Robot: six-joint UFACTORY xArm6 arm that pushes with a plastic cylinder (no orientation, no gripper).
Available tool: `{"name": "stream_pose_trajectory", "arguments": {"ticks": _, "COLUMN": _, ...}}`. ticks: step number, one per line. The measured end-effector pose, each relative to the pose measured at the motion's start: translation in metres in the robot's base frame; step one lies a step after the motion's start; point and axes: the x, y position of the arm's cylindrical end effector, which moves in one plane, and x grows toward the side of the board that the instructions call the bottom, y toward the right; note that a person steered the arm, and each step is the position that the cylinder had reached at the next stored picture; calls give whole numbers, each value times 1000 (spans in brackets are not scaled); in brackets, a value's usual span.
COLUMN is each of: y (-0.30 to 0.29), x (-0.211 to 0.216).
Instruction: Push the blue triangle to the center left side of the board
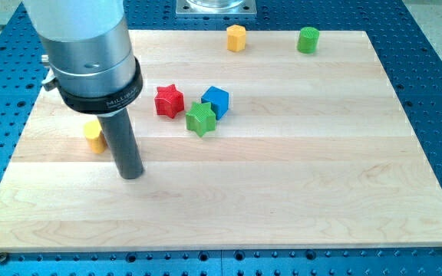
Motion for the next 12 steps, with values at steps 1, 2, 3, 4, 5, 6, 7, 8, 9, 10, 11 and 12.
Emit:
{"name": "stream_pose_trajectory", "arguments": {"ticks": 1, "y": -7, "x": -57}}
{"name": "stream_pose_trajectory", "arguments": {"ticks": 2, "y": -11, "x": -95}}
{"name": "stream_pose_trajectory", "arguments": {"ticks": 3, "y": -14, "x": -80}}
{"name": "stream_pose_trajectory", "arguments": {"ticks": 4, "y": -67, "x": -104}}
{"name": "stream_pose_trajectory", "arguments": {"ticks": 5, "y": -105, "x": -115}}
{"name": "stream_pose_trajectory", "arguments": {"ticks": 6, "y": -90, "x": -118}}
{"name": "stream_pose_trajectory", "arguments": {"ticks": 7, "y": -80, "x": -119}}
{"name": "stream_pose_trajectory", "arguments": {"ticks": 8, "y": -77, "x": -119}}
{"name": "stream_pose_trajectory", "arguments": {"ticks": 9, "y": -70, "x": -119}}
{"name": "stream_pose_trajectory", "arguments": {"ticks": 10, "y": -66, "x": -119}}
{"name": "stream_pose_trajectory", "arguments": {"ticks": 11, "y": -63, "x": -119}}
{"name": "stream_pose_trajectory", "arguments": {"ticks": 12, "y": -57, "x": -119}}
